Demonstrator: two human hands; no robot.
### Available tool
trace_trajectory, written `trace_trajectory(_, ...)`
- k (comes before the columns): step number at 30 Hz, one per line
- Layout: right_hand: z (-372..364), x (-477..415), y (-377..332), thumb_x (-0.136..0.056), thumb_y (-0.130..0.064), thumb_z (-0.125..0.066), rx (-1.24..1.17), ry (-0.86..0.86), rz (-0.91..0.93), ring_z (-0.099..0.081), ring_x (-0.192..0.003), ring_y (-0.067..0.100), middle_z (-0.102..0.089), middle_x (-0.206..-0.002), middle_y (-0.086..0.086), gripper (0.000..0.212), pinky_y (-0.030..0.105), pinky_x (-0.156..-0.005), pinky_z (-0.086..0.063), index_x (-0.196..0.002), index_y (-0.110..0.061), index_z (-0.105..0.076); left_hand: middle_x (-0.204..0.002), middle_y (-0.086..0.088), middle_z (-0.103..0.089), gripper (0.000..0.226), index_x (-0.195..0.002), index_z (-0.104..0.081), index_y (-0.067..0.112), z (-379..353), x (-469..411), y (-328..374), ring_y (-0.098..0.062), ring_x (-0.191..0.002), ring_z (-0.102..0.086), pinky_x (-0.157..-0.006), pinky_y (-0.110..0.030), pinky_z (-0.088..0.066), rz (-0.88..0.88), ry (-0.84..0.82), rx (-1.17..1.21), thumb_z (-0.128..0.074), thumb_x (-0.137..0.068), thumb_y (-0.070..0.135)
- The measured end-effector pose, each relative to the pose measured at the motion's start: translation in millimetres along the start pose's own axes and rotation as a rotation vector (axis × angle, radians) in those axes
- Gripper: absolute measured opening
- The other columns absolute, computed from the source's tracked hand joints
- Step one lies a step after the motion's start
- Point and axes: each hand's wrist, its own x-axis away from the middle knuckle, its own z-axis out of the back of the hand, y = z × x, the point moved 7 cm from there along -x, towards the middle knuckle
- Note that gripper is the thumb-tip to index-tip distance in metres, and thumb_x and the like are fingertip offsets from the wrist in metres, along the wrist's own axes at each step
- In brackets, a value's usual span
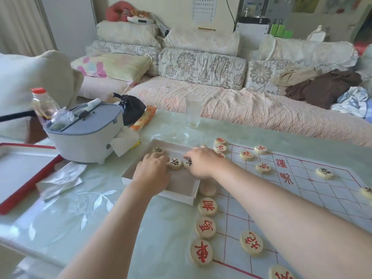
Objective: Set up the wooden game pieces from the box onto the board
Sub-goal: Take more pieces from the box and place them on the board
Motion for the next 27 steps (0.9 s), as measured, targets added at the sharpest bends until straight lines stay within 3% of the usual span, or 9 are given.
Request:
trace_trajectory(4,-1.5,0.3,-1.0,-0.088,-0.023,-0.054,-0.014,0.003,0.021,-0.035,-0.135,0.033,-0.048,-0.140,0.011,0.050,0.044,-0.111,-0.034,-0.138,-0.026,-0.054,-0.140,-0.002,-0.041,0.041,-0.133,-0.045,0.022,-10.7,-8.3,14.9,-0.027,-0.130,-0.031,-0.101,-0.040,-0.033,-0.071,-0.047,-0.071,-0.049,-0.093,0.032)
trace_trajectory(9,2.2,6.7,5.0,-0.092,-0.031,-0.058,-0.131,0.029,0.058,-0.044,-0.133,0.029,-0.046,-0.141,0.010,0.049,0.037,-0.110,-0.037,-0.140,-0.020,-0.053,-0.146,0.004,-0.040,0.041,-0.136,-0.042,0.023,-19.7,-14.0,23.0,-0.024,-0.136,-0.026,-0.105,-0.041,-0.027,-0.099,-0.101,-0.086,-0.043,-0.097,0.036)
trace_trajectory(17,21.8,33.3,22.1,-0.093,-0.031,-0.061,-0.253,0.120,0.097,-0.047,-0.126,0.021,-0.046,-0.135,0.003,0.048,0.023,-0.094,-0.033,-0.139,-0.022,-0.054,-0.122,-0.002,-0.054,0.035,-0.119,-0.057,0.029,-9.6,-17.4,29.0,-0.026,-0.115,-0.042,-0.096,-0.040,-0.028,-0.073,0.002,-0.230,-0.049,-0.091,0.049)
trace_trajectory(20,34.1,51.3,37.9,-0.091,-0.034,-0.064,-0.307,0.182,0.092,-0.050,-0.123,0.020,-0.048,-0.129,0.001,0.047,0.026,-0.099,-0.038,-0.136,-0.022,-0.057,-0.122,-0.002,-0.053,0.039,-0.122,-0.057,0.026,5.5,-11.4,54.1,-0.026,-0.110,-0.047,-0.094,-0.038,-0.034,-0.115,0.059,-0.110,-0.055,-0.089,0.045)
trace_trajectory(23,44.1,73.5,61.4,-0.089,-0.035,-0.068,-0.307,0.197,0.051,-0.047,-0.128,0.020,-0.047,-0.135,0.003,0.047,0.025,-0.099,-0.036,-0.134,-0.023,-0.059,-0.123,-0.003,-0.050,0.041,-0.126,-0.057,0.022,17.1,-0.9,85.1,-0.025,-0.104,-0.054,-0.086,-0.034,-0.046,-0.138,0.043,0.184,-0.064,-0.086,0.028)
trace_trajectory(27,54.6,117.0,105.8,-0.087,-0.037,-0.071,-0.350,0.261,-0.034,-0.055,-0.112,0.013,-0.052,-0.117,-0.005,0.041,0.020,-0.090,-0.037,-0.125,-0.025,-0.063,-0.125,-0.001,-0.047,0.048,-0.128,-0.057,0.022,15.0,14.5,123.3,-0.019,-0.104,-0.052,-0.081,-0.021,-0.039,-0.117,-0.047,0.442,-0.070,-0.082,0.024)
